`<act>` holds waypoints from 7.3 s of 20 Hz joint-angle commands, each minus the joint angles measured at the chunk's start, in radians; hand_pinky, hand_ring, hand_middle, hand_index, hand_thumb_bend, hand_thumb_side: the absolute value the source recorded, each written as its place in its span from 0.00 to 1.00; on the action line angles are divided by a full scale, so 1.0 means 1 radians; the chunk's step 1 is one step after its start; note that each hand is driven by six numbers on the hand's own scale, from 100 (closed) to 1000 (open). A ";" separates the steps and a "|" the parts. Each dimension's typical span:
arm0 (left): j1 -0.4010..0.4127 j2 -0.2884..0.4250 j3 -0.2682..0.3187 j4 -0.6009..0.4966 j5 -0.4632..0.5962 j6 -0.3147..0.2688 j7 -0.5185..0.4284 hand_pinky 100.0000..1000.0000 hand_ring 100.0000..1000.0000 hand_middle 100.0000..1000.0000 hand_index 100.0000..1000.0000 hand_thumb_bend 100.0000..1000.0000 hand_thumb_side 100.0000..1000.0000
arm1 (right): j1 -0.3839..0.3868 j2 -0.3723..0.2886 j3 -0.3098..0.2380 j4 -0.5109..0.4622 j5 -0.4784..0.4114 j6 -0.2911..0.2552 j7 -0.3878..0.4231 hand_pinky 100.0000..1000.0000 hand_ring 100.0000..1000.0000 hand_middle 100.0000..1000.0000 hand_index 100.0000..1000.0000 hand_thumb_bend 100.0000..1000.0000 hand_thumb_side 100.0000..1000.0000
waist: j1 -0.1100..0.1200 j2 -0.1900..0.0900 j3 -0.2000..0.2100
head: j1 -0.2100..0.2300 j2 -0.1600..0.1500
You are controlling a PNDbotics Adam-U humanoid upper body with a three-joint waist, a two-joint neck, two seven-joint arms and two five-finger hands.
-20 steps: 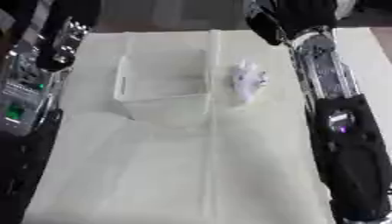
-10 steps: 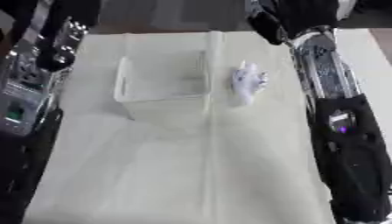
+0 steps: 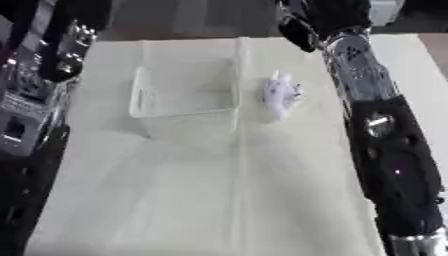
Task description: Pick up objects on the table and place them in the box.
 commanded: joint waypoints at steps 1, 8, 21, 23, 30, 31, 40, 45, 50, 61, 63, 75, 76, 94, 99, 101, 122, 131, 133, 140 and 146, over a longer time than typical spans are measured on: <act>-0.012 0.008 0.009 -0.006 -0.001 0.000 0.000 0.78 0.73 0.84 0.93 0.00 0.77 | -0.045 -0.013 -0.001 0.057 -0.016 0.020 0.006 0.62 0.55 0.80 0.86 0.00 0.80 | -0.001 -0.024 0.000 | -0.005 -0.004; -0.009 0.001 0.007 -0.004 0.003 0.002 0.000 0.78 0.73 0.84 0.93 0.00 0.77 | -0.086 0.012 0.001 0.234 -0.035 0.058 -0.004 0.63 0.57 0.82 0.87 0.00 0.86 | 0.002 -0.036 0.001 | -0.007 -0.004; -0.006 -0.009 0.004 0.000 0.004 0.004 0.002 0.78 0.73 0.84 0.92 0.00 0.77 | -0.149 0.052 -0.008 0.478 -0.092 0.076 0.017 0.67 0.65 0.85 0.92 0.00 0.97 | 0.007 -0.053 0.002 | -0.015 -0.004; -0.005 -0.010 0.004 0.000 0.004 0.004 0.002 0.78 0.73 0.84 0.92 0.00 0.77 | -0.162 0.055 -0.007 0.514 -0.097 0.073 0.029 0.68 0.67 0.86 0.92 0.00 0.99 | 0.006 -0.055 0.003 | -0.017 -0.004; -0.002 -0.011 0.004 0.001 0.004 0.006 0.000 0.78 0.73 0.84 0.92 0.00 0.77 | -0.184 0.052 -0.015 0.581 -0.117 0.072 0.057 0.71 0.71 0.87 0.94 0.00 1.00 | 0.005 -0.058 0.005 | -0.020 -0.004; -0.001 -0.011 0.004 0.001 0.004 0.006 0.000 0.78 0.73 0.84 0.92 0.00 0.77 | -0.186 0.050 -0.015 0.586 -0.122 0.072 0.060 0.72 0.72 0.87 0.94 0.00 1.00 | 0.004 -0.058 0.005 | -0.019 -0.004; 0.000 -0.012 0.003 0.001 0.002 0.008 0.000 0.78 0.73 0.84 0.92 0.00 0.78 | -0.200 0.041 -0.010 0.623 -0.169 0.052 0.088 0.74 0.75 0.88 0.95 0.00 1.00 | 0.004 -0.061 0.004 | -0.018 -0.004; 0.000 -0.013 0.003 0.001 0.002 0.008 0.000 0.78 0.73 0.84 0.92 0.00 0.78 | -0.206 0.043 -0.007 0.644 -0.190 0.051 0.094 0.74 0.75 0.87 0.95 0.00 1.00 | 0.003 -0.062 0.004 | -0.016 -0.004; 0.001 -0.014 0.003 0.001 0.002 0.009 -0.001 0.78 0.73 0.84 0.92 0.00 0.78 | -0.211 0.047 -0.001 0.673 -0.217 0.049 0.093 0.74 0.76 0.88 0.95 0.00 1.00 | 0.002 -0.062 0.006 | -0.015 -0.004; 0.005 -0.017 0.002 0.001 0.003 0.012 -0.003 0.77 0.73 0.84 0.92 0.00 0.78 | -0.202 0.051 0.011 0.716 -0.278 0.040 0.080 0.75 0.77 0.88 0.96 0.00 1.00 | 0.000 -0.063 0.010 | -0.013 -0.004; 0.005 -0.017 0.002 0.000 0.003 0.013 -0.004 0.77 0.73 0.84 0.92 0.00 0.78 | -0.199 0.051 0.014 0.726 -0.291 0.037 0.077 0.75 0.77 0.88 0.97 0.00 1.00 | 0.000 -0.063 0.011 | -0.013 -0.004; 0.009 -0.019 0.001 0.000 0.004 0.014 -0.008 0.77 0.73 0.84 0.92 0.00 0.78 | -0.175 0.058 0.023 0.793 -0.377 0.031 0.049 0.75 0.77 0.88 0.97 0.00 1.00 | 0.000 -0.062 0.014 | -0.013 -0.004; 0.009 -0.019 0.001 0.000 0.004 0.014 -0.008 0.77 0.73 0.84 0.92 0.00 0.78 | -0.175 0.058 0.024 0.798 -0.382 0.030 0.046 0.75 0.77 0.88 0.97 0.00 1.00 | 0.000 -0.062 0.014 | -0.013 -0.004; 0.012 -0.021 0.001 0.000 0.005 0.014 -0.013 0.77 0.72 0.84 0.92 0.00 0.78 | -0.137 0.060 0.010 0.833 -0.406 0.032 0.014 0.73 0.79 0.91 0.99 0.00 1.00 | 0.003 -0.059 0.016 | -0.014 -0.004; 0.012 -0.021 0.001 0.000 0.005 0.014 -0.014 0.77 0.72 0.84 0.92 0.00 0.78 | -0.133 0.067 0.004 0.837 -0.403 0.052 0.024 0.73 0.81 0.94 1.00 0.00 1.00 | 0.003 -0.056 0.017 | -0.013 -0.004; 0.012 -0.021 0.001 0.000 0.005 0.014 -0.014 0.77 0.72 0.84 0.92 0.00 0.78 | -0.132 0.070 0.001 0.840 -0.403 0.060 0.030 0.70 0.80 0.94 1.00 0.00 0.98 | 0.003 -0.055 0.017 | -0.012 -0.004; 0.015 -0.019 0.001 -0.001 0.005 0.014 -0.019 0.77 0.72 0.83 0.92 0.00 0.78 | -0.138 0.084 0.001 0.837 -0.231 0.150 -0.008 0.00 0.00 0.25 0.52 0.11 0.00 | 0.002 -0.046 0.020 | -0.011 -0.004; 0.016 -0.019 0.001 0.000 0.005 0.012 -0.020 0.77 0.72 0.83 0.92 0.00 0.78 | -0.124 0.099 -0.034 0.833 -0.246 0.223 -0.333 0.00 0.00 0.00 0.00 0.13 0.00 | 0.003 -0.044 0.020 | -0.009 -0.004; 0.017 -0.019 0.001 0.000 0.006 0.012 -0.020 0.77 0.72 0.83 0.92 0.00 0.78 | -0.125 0.098 -0.033 0.835 -0.263 0.219 -0.358 0.00 0.00 0.00 0.00 0.11 0.00 | 0.003 -0.044 0.020 | -0.009 -0.004; 0.018 -0.019 0.002 0.000 0.006 0.013 -0.022 0.77 0.72 0.83 0.92 0.00 0.78 | -0.113 0.089 -0.031 0.751 -0.338 0.216 -0.416 0.00 0.00 0.00 0.00 0.08 0.00 | 0.003 -0.045 0.020 | -0.007 -0.004; 0.020 -0.019 0.002 0.000 0.006 0.014 -0.024 0.77 0.72 0.83 0.92 0.00 0.78 | -0.119 0.072 -0.021 0.680 -0.353 0.230 -0.406 0.00 0.00 0.00 0.00 0.06 0.00 | 0.002 -0.048 0.019 | -0.005 -0.004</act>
